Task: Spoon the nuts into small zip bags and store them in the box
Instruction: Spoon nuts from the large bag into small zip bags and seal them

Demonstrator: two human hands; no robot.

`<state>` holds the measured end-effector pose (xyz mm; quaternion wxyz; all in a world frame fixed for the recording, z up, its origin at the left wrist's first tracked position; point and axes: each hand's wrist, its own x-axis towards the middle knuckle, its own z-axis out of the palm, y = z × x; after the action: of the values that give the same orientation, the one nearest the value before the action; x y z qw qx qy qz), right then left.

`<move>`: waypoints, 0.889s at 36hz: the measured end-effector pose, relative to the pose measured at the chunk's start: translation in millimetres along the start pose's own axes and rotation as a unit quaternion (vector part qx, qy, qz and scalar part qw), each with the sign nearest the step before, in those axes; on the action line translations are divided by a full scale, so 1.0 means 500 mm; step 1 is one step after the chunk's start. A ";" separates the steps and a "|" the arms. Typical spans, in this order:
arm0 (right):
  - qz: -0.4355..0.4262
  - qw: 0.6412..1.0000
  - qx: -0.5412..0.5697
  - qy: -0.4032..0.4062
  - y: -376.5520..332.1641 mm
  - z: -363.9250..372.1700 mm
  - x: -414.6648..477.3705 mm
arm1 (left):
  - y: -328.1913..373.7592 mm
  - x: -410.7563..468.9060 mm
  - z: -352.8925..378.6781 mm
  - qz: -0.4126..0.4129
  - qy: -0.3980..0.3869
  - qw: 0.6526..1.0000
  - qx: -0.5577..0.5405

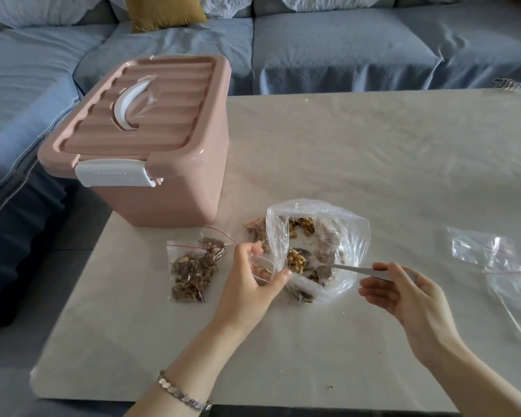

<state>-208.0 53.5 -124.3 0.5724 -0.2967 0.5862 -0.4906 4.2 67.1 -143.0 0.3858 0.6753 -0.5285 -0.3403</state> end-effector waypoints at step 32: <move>-0.021 1.000 0.008 -0.014 -0.061 -0.018 -0.009 | -0.005 -0.013 0.005 0.018 0.012 1.000 -0.021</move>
<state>-222.4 49.0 -95.9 0.5725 -0.3117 0.5677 -0.5028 1.8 73.5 -146.1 0.4122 0.6613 -0.5289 -0.3363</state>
